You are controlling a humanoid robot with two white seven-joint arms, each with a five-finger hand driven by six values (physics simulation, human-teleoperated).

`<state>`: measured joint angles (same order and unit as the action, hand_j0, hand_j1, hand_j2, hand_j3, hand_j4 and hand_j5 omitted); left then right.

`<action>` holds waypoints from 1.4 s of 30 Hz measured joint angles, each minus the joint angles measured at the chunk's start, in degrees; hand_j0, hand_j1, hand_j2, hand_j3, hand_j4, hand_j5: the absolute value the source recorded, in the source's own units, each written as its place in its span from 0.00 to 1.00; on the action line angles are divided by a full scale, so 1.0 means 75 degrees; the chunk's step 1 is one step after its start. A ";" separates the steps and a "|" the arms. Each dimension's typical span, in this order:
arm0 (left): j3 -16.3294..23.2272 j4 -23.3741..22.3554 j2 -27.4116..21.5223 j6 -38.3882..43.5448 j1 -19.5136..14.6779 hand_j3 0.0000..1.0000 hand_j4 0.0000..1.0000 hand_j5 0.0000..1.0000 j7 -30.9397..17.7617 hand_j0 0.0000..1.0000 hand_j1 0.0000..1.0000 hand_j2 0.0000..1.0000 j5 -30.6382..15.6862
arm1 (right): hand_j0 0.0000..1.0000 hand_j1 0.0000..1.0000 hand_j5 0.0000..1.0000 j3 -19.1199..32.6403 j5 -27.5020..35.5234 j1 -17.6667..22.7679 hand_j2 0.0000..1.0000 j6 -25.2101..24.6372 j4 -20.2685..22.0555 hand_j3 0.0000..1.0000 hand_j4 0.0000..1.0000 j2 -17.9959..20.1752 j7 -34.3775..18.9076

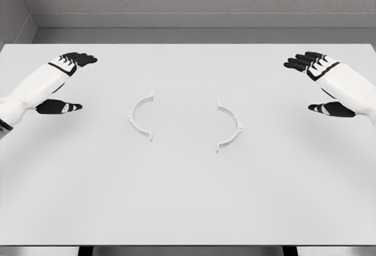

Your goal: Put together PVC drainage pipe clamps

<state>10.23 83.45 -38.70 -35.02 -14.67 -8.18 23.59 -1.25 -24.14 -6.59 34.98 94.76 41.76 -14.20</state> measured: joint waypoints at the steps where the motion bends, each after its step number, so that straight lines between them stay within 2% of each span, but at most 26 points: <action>1: 0.0184 0.0003 0.0060 -0.0001 -0.0059 1.00 1.00 1.00 -0.0001 1.00 1.00 1.00 0.0014 | 1.00 1.00 1.00 -0.0001 0.0000 0.0012 1.00 0.0004 0.0002 1.00 1.00 -0.0009 -0.0003; 5: 0.0521 -0.0011 0.0173 -0.0003 -0.0118 1.00 1.00 1.00 -0.0004 1.00 1.00 1.00 0.0016 | 1.00 1.00 1.00 -0.0026 0.0009 -0.0023 1.00 0.0010 -0.0012 1.00 1.00 -0.0028 -0.0025; 7: 0.0584 -0.0036 0.0192 -0.0003 -0.0153 1.00 1.00 1.00 -0.0004 1.00 1.00 1.00 0.0028 | 1.00 1.00 1.00 -0.0341 -0.0048 -0.0363 1.00 0.0007 -0.0170 1.00 1.00 -0.0141 -0.0034; 12: 0.0836 -0.0422 0.0346 -0.0002 -0.0656 1.00 1.00 1.00 -0.0003 1.00 1.00 1.00 0.0043 | 1.00 1.00 1.00 -0.0979 -0.0324 -0.0281 1.00 0.0013 -0.0348 1.00 1.00 -0.0864 -0.0053; 16: 0.1011 -0.0828 0.0548 -0.0002 -0.0820 1.00 1.00 1.00 -0.0003 1.00 1.00 1.00 0.0056 | 1.00 1.00 1.00 -0.1131 -0.0357 -0.0246 1.00 0.0013 -0.0476 1.00 1.00 -0.1396 -0.0042; 17: 0.1087 -0.0947 0.0624 -0.0001 -0.1020 1.00 1.00 1.00 -0.0003 1.00 1.00 1.00 0.0051 | 1.00 1.00 1.00 -0.1149 -0.0362 -0.0234 1.00 0.0013 -0.0514 1.00 1.00 -0.1520 -0.0038; 22: 0.1460 -0.1274 0.0829 -0.0003 -0.1032 1.00 1.00 1.00 -0.0004 1.00 1.00 1.00 0.0072 | 1.00 1.00 1.00 -0.1277 -0.0402 -0.0281 1.00 -0.0133 -0.0926 1.00 1.00 -0.2048 -0.0024; 33: 0.1698 -0.1797 0.1115 -0.0002 -0.1266 1.00 1.00 1.00 -0.0004 1.00 1.00 1.00 0.0067 | 1.00 1.00 1.00 -0.1445 -0.0429 -0.0750 1.00 -0.0235 -0.2176 1.00 1.00 -0.2494 -0.0011; 42: 0.1788 -0.2020 0.1200 -0.0002 -0.1278 1.00 1.00 1.00 -0.0004 1.00 1.00 1.00 0.0061 | 1.00 1.00 1.00 -0.1490 -0.0406 -0.0926 1.00 -0.0238 -0.2657 1.00 1.00 -0.2630 -0.0025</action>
<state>23.64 68.30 -29.70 -35.04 -24.26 -8.21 24.05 -12.42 -27.19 -13.53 33.20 74.83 22.03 -14.39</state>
